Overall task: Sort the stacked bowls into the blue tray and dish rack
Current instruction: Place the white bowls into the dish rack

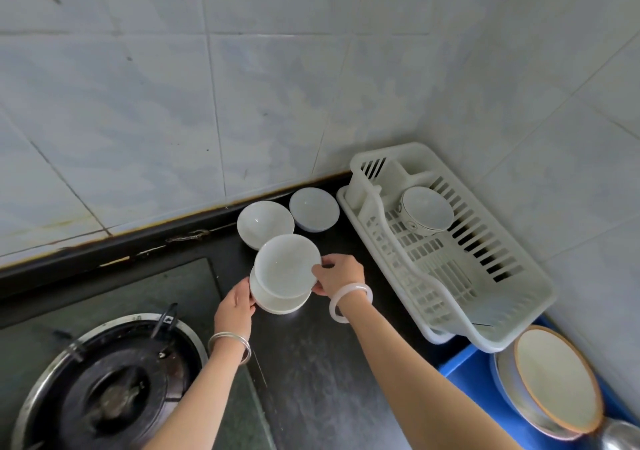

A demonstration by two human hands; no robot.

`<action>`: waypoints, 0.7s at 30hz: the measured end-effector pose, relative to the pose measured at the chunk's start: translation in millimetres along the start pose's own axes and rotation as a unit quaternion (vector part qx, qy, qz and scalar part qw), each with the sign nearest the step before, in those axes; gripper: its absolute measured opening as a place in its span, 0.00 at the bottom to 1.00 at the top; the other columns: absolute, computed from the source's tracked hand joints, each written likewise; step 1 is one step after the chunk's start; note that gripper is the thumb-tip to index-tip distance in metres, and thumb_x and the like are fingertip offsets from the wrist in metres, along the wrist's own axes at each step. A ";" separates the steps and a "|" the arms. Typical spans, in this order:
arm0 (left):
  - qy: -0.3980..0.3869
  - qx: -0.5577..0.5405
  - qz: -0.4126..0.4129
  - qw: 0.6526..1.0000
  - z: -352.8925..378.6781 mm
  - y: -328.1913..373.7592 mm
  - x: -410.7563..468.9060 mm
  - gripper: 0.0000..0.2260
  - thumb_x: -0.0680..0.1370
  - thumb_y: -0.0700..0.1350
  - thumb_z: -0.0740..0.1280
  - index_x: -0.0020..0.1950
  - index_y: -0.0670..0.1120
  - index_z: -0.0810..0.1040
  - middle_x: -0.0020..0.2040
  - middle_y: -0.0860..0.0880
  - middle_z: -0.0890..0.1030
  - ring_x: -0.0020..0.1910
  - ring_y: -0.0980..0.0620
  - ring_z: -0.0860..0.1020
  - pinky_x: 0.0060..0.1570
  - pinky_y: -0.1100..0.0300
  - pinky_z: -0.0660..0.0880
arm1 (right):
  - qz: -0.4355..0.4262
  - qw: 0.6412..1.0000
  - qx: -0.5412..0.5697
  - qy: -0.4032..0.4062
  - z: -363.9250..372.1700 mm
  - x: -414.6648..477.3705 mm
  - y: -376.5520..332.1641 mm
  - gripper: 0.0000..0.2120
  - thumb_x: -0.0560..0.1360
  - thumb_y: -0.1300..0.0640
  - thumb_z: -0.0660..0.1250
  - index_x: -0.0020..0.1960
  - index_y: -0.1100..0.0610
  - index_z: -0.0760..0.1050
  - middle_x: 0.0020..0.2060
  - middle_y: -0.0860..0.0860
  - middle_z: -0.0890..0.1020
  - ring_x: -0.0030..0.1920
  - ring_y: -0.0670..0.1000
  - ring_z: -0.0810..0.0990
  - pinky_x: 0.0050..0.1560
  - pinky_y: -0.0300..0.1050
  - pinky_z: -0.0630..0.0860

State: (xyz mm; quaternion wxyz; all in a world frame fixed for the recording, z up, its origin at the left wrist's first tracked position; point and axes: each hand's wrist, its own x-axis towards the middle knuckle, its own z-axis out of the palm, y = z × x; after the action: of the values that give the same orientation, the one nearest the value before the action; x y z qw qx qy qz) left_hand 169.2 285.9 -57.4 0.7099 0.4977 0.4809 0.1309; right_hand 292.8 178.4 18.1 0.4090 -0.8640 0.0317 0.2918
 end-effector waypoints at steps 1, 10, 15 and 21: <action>-0.002 -0.009 -0.005 1.000 0.1 1.5 0.4 0.11 0.80 0.48 0.57 0.56 0.50 0.77 0.52 0.48 0.78 0.54 0.47 0.77 0.59 0.54 0.72 | 0.003 1.000 -0.011 -0.001 2.9 0.6 0.3 0.06 0.73 0.58 0.67 0.40 0.48 0.75 0.34 0.52 0.82 0.36 0.51 0.85 0.43 0.48 0.83; 0.001 0.022 -0.007 1.000 1.0 -0.7 5.2 0.16 0.76 0.38 0.64 0.64 0.44 0.73 0.62 0.41 0.77 0.61 0.43 0.76 0.59 0.48 0.75 | 0.006 0.997 -0.071 -0.005 12.1 6.6 6.1 0.04 0.72 0.58 0.67 0.42 0.49 0.75 0.35 0.50 0.80 0.41 0.53 0.84 0.46 0.47 0.82; 0.004 0.015 -0.014 1.000 0.6 -3.1 8.4 0.15 0.76 0.37 0.64 0.63 0.45 0.74 0.62 0.42 0.77 0.60 0.43 0.76 0.56 0.49 0.76 | 0.023 0.997 -0.075 -0.022 9.5 15.7 13.2 0.02 0.72 0.58 0.68 0.43 0.52 0.78 0.38 0.52 0.83 0.41 0.52 0.84 0.47 0.45 0.82; -0.002 -0.021 -0.058 0.998 1.3 5.5 13.1 0.17 0.76 0.35 0.62 0.64 0.45 0.73 0.62 0.43 0.77 0.59 0.40 0.76 0.58 0.45 0.75 | 0.064 0.992 -0.005 -0.104 12.5 25.0 15.8 0.17 0.73 0.63 0.64 0.60 0.51 0.75 0.49 0.53 0.81 0.47 0.53 0.82 0.45 0.46 0.81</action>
State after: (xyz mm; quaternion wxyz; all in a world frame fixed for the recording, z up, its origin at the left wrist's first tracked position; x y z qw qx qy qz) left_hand 178.5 296.5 -60.1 0.7277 0.4540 0.5047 0.0982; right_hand 302.8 181.5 -12.2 0.3863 -0.8269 0.0430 0.4064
